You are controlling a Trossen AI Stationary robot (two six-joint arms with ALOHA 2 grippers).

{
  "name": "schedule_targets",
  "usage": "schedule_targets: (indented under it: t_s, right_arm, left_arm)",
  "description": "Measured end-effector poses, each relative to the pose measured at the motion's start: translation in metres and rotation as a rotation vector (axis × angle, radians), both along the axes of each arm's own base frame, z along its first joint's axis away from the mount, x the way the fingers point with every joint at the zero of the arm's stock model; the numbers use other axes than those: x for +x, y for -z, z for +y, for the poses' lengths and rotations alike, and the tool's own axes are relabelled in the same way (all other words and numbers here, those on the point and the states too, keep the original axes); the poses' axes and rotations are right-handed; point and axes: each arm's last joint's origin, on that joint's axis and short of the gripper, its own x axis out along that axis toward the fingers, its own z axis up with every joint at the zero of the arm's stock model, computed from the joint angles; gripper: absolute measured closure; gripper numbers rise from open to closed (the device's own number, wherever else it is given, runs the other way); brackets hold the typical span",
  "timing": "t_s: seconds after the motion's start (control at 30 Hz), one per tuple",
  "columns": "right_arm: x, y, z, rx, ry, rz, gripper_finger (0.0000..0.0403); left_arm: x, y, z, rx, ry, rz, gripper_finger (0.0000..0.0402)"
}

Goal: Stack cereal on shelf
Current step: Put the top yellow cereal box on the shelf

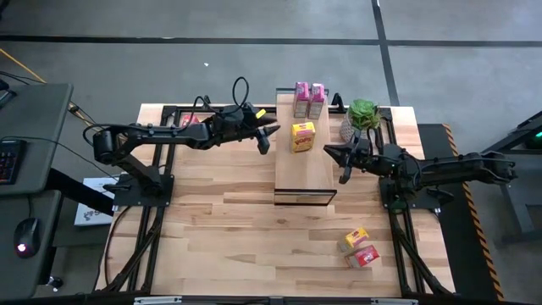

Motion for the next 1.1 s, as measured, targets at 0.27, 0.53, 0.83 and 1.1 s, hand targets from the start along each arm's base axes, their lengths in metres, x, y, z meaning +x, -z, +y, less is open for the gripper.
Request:
schedule_targets:
  t_s: [0.27, 0.53, 0.83, 1.1]
  right_arm:
    - [0.000, 0.001, 0.000, 0.001, 0.000, 0.013, 0.0402]
    - [0.029, -0.002, -0.004, 0.010, 0.058, 0.203, 0.0402]
    - [0.067, -0.006, -0.013, 0.001, 0.117, 0.362, 0.0403]
    - [0.071, -0.011, -0.016, -0.001, 0.168, 0.425, 0.0403]
  left_arm:
    - [-0.001, 0.001, 0.001, 0.023, 0.005, 0.020, 0.0393]
    - [-0.003, 0.005, 0.005, 0.025, 0.046, 0.067, 0.0401]
    - [-0.003, 0.007, 0.004, 0.032, 0.093, 0.091, 0.0401]
    - [0.008, 0.022, 0.007, 0.019, 0.104, 0.085, 0.0401]
